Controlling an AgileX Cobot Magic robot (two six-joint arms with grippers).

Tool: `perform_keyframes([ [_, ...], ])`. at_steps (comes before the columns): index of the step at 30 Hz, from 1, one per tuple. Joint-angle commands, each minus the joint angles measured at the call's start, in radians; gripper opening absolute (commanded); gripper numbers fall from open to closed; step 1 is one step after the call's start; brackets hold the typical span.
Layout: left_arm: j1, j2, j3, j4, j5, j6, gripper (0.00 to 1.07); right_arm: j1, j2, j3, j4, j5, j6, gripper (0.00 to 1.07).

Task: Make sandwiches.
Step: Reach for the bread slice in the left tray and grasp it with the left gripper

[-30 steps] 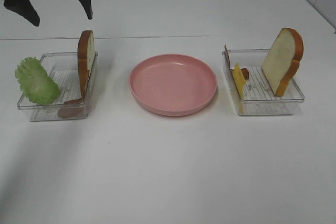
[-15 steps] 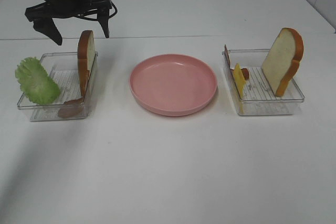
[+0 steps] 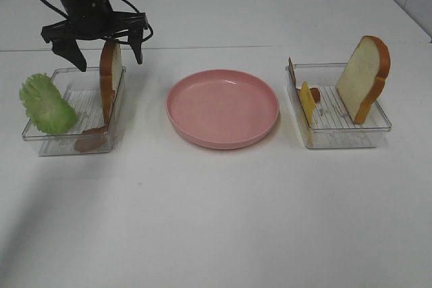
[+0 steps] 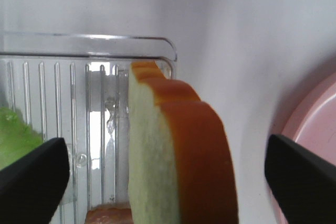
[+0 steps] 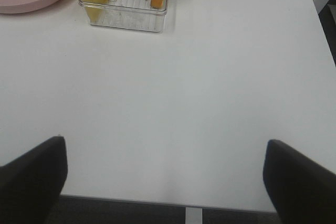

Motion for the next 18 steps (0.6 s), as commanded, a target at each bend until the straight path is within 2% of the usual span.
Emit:
perform_keyframes([
  [1, -0.004, 0.001, -0.003, 0.007, -0.031, 0.002, 0.78, -0.005, -0.005, 0.002, 0.003, -0.005, -0.006, 0.99],
  [2, -0.004, 0.001, -0.003, 0.015, -0.039, -0.001, 0.65, -0.005, -0.005, 0.002, 0.003, -0.005, -0.006, 0.99],
  [3, -0.004, 0.001, -0.003, 0.015, -0.039, -0.001, 0.65, -0.005, -0.005, 0.002, 0.003, -0.005, -0.006, 0.99],
  [4, -0.004, 0.001, -0.003, 0.016, -0.053, -0.002, 0.51, -0.005, -0.005, 0.002, 0.003, -0.005, -0.006, 0.99],
  [5, -0.004, 0.001, -0.003, 0.016, -0.057, -0.002, 0.43, -0.005, -0.005, 0.002, 0.003, -0.005, -0.006, 0.99],
  [6, -0.004, 0.001, -0.003, 0.016, -0.057, -0.002, 0.43, -0.005, -0.005, 0.002, 0.003, -0.005, -0.006, 0.99],
  [7, -0.004, 0.001, -0.003, 0.016, -0.057, -0.002, 0.27, -0.005, -0.005, 0.002, 0.003, -0.005, -0.006, 0.99],
  [8, -0.004, 0.001, -0.003, 0.016, -0.057, -0.002, 0.27, -0.005, -0.005, 0.002, 0.003, -0.005, -0.006, 0.99],
  [9, -0.004, 0.001, -0.003, 0.016, -0.056, -0.001, 0.13, -0.005, -0.005, 0.002, 0.003, -0.005, -0.006, 0.99],
  [12, -0.004, 0.001, -0.003, 0.016, -0.054, -0.001, 0.05, -0.005, -0.005, 0.002, 0.003, -0.005, -0.006, 0.99],
  [18, -0.004, -0.002, -0.017, 0.027, -0.031, -0.003, 0.02, -0.005, -0.005, 0.002, 0.003, -0.005, -0.006, 0.99],
])
